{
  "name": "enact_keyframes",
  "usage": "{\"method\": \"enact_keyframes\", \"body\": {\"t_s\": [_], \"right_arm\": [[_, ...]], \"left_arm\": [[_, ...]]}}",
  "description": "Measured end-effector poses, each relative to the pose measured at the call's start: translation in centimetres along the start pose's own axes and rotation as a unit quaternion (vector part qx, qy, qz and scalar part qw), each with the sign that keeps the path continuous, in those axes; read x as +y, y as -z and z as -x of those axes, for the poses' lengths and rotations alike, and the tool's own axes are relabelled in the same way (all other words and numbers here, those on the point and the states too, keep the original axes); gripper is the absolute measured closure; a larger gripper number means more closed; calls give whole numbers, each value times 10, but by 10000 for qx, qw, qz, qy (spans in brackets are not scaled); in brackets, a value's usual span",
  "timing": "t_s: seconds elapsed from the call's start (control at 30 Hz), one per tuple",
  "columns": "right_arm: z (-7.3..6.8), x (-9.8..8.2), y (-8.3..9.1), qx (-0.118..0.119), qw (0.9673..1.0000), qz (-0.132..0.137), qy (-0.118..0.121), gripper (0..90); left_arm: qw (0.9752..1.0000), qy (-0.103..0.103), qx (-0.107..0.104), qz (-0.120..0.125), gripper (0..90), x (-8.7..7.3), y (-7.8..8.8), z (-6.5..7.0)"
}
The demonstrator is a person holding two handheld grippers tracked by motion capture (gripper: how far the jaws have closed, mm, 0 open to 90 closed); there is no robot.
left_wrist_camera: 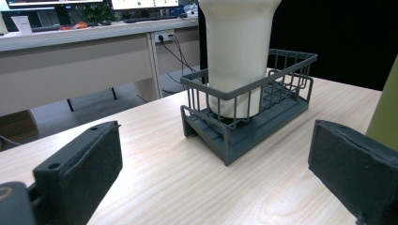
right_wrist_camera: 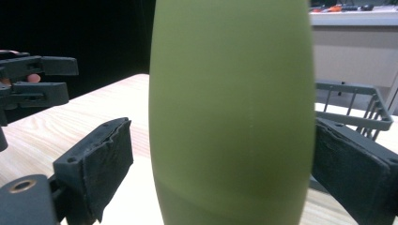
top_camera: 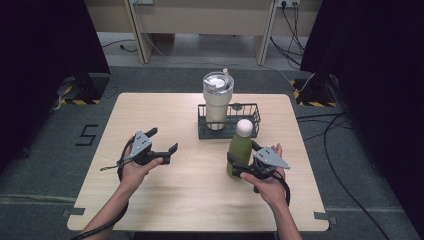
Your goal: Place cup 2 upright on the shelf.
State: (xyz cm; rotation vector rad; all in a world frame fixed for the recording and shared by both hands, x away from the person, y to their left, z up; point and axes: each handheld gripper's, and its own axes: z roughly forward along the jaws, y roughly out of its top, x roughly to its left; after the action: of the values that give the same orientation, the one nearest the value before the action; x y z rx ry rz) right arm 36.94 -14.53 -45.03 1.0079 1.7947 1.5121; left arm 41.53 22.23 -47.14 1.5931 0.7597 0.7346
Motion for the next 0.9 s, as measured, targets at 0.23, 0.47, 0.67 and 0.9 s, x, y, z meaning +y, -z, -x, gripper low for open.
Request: {"method": "enact_keyframes", "body": {"t_s": [0.23, 0.47, 0.67, 0.9], "right_arm": [[0, 0, -6, -34, 9999, -111, -5, 120], [2, 2, -10, -44, 10000, -68, -47, 154], [2, 0, -13, -153, 9997, -147, 79, 204], [1, 0, -12, -147, 9997, -128, 138, 211]], "left_arm": [[10000, 25, 21, 1, 25, -2, 5, 0], [9999, 66, 79, 27, 27, -2, 10, -4], [9999, 98, 107, 29, 28, -3, 11, -6], [9998, 175, 112, 37, 38, -4, 12, -8]]}}
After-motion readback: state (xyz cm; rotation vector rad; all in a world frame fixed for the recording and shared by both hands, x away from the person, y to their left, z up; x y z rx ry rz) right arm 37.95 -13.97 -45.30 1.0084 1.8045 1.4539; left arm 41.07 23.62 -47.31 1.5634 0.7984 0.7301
